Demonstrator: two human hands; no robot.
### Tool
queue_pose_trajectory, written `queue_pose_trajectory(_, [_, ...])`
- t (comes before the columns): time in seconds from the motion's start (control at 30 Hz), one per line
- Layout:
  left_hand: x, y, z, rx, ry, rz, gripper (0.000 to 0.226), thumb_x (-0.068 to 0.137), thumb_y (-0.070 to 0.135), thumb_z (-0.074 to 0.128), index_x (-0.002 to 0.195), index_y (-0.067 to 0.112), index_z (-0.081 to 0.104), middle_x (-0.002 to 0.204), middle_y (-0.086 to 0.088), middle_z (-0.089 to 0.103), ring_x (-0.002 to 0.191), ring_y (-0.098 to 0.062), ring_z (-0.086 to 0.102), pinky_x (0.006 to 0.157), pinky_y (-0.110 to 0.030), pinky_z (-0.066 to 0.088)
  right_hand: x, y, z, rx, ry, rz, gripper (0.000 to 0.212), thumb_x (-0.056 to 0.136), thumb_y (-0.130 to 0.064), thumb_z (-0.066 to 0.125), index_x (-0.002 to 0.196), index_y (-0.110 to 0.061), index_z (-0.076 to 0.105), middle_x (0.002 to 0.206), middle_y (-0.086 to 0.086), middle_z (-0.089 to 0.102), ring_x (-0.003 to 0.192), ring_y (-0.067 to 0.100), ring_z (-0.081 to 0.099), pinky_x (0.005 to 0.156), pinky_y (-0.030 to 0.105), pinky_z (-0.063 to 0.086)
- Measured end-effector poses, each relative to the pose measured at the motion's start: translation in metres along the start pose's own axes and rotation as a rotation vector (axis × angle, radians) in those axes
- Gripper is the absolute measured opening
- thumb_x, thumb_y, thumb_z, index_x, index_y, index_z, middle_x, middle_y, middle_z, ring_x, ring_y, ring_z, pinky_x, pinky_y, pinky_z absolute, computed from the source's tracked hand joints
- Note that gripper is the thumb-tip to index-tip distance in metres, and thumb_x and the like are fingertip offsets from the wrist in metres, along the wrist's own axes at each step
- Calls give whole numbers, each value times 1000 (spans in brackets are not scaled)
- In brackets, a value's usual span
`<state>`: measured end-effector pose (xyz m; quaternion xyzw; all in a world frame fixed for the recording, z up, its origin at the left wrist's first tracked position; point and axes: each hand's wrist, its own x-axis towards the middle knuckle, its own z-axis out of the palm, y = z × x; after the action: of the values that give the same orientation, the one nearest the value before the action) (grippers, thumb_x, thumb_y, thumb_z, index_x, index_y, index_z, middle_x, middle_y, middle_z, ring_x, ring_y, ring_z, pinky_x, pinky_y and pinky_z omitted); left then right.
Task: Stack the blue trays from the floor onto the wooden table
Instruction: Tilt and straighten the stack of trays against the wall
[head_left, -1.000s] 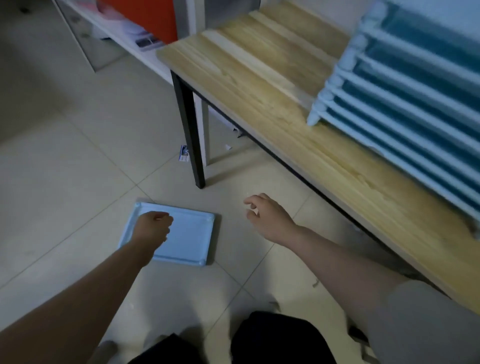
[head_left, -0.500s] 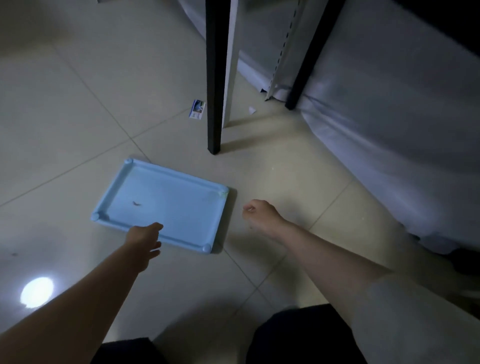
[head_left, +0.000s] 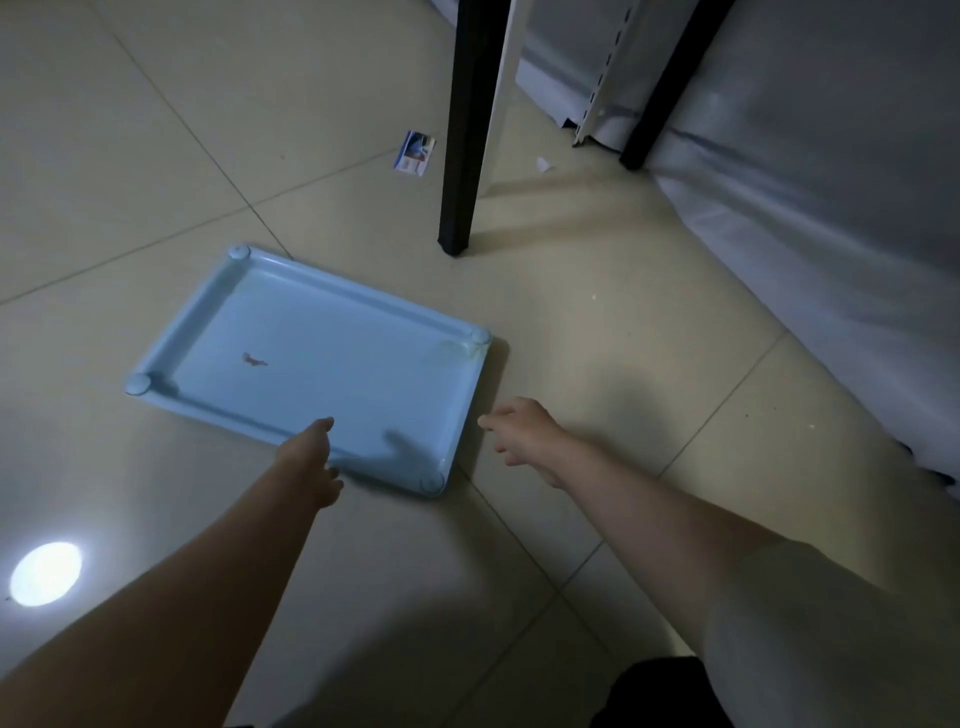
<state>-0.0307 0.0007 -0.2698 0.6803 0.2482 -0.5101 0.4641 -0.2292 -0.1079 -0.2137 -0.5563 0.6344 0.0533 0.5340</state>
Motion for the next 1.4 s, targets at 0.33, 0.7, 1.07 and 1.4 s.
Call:
queue_pose_trajectory(0.33, [7, -2, 0, -82, -38, 18, 30, 87, 17, 70, 112, 7, 56, 92, -15, 62, 75, -26, 62, 80, -43, 54, 8, -4, 13, 30, 4, -2, 57, 92, -29, 57, 140, -6, 34, 113, 3, 47, 106, 21, 51, 98, 42, 48])
queue_pose_trajectory(0.7, [-21, -9, 16, -175, -107, -123, 27, 93, 23, 63, 110, 3, 56, 121, -10, 63, 114, -25, 61, 84, -39, 52, 13, -17, 18, 519, 50, 38, 54, 80, -31, 73, 121, -3, 53, 117, 10, 65, 103, 27, 65, 97, 44, 51])
queue_pose_trajectory(1.07, [-117, 27, 28, 66, -25, 64, 52, 95, 30, 59, 139, 10, 40, 120, -17, 51, 104, -32, 59, 95, -49, 49, -60, -103, -30, 480, 265, -244, 12, 89, -6, 56, 98, -12, 60, 92, 4, 65, 79, 22, 64, 70, 30, 52])
queue_pose_trajectory(1.4, [-340, 121, 43, 216, 76, 205, 45, 92, 25, 60, 131, 7, 47, 86, -5, 46, 94, -28, 50, 80, -34, 42, -242, -203, -140, 113, 311, -463, 27, 91, -8, 53, 116, -13, 62, 111, 6, 69, 103, 27, 63, 89, 36, 50])
